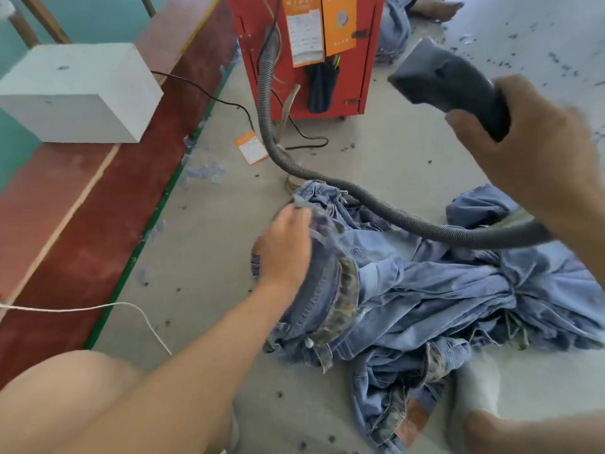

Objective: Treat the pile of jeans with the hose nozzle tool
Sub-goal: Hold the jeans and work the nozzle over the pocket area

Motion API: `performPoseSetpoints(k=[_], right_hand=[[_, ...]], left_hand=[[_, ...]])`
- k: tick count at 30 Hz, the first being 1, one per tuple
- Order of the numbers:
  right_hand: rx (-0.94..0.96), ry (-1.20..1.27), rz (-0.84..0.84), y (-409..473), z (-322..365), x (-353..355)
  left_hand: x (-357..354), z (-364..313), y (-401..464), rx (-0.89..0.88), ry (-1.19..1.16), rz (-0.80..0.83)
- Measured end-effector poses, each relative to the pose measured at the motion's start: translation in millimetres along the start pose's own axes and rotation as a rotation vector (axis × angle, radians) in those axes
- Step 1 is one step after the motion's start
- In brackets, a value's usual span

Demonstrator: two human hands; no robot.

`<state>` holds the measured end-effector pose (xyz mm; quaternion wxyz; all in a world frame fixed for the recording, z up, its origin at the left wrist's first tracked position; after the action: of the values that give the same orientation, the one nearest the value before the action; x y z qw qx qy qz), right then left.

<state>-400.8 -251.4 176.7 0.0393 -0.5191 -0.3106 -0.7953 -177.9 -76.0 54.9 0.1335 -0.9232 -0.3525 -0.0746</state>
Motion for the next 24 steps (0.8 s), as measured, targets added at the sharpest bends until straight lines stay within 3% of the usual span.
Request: performPoseSetpoints(k=[2, 3, 4, 5, 7, 9, 13, 15, 18, 19, 21, 22, 24], right_hand=[[0.106, -0.001, -0.095, 9.3, 4.6, 3.8], [0.148, 0.004, -0.108, 10.6, 6.8, 2.6], [0.184, 0.002, -0.095, 10.9, 8.6, -0.4], [0.225, -0.011, -0.064, 10.4, 9.6, -4.6], [0.310, -0.042, 0.010, 7.7, 8.7, -14.5], [0.352, -0.071, 0.082, 5.6, 3.9, -22.6], [0.345, -0.084, 0.093, 8.0, -10.4, -29.5], [0.338, -0.089, 0.053, 14.4, -12.9, -28.5], [0.310, -0.089, -0.011, 27.8, -9.2, -23.8], [0.298, -0.083, -0.025, 31.8, -5.9, -21.9], [0.292, -0.070, -0.045, 37.5, 1.7, -18.9], [0.283, -0.065, -0.051, 39.8, 5.2, -17.9], [0.251, -0.057, -0.059, 43.1, 9.4, -16.2]], left_hand=[[-40.8, 19.2, -48.3, -0.204, 0.412, 0.729], [-50.9, 40.3, -65.8, -0.224, 0.633, 1.009], [-54.4, 64.1, -76.6, -0.213, 0.854, 1.164], [-52.2, 84.0, -81.6, -0.193, 1.063, 1.163], [-36.2, 111.4, -77.7, -0.132, 1.379, 0.915], [-18.0, 120.2, -66.4, -0.063, 1.418, 0.699], [4.9, 109.0, -26.0, -0.406, 1.447, 0.436], [12.5, 97.6, -9.2, -0.618, 1.296, 0.357], [-13.3, 76.9, -14.1, -0.774, 1.244, 0.222], [-27.6, 71.4, -16.8, -0.763, 1.291, 0.214], [-52.6, 76.6, -17.3, -0.644, 1.117, 0.372], [-55.5, 79.9, -9.1, -0.497, 0.962, 0.398], [-37.6, 84.9, 5.0, -0.198, 0.773, 0.267]])
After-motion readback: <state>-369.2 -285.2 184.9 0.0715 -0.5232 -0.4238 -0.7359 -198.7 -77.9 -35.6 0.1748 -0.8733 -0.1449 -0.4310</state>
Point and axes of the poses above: each hand's wrist, its own y-axis towards the middle knuckle, its own x-axis out of the back of the hand, z = x × y, the point moved 2 cm from there along y, towards the middle knuckle, and after that the axes turned 5 degrees about -y, right-handed, at the moved point
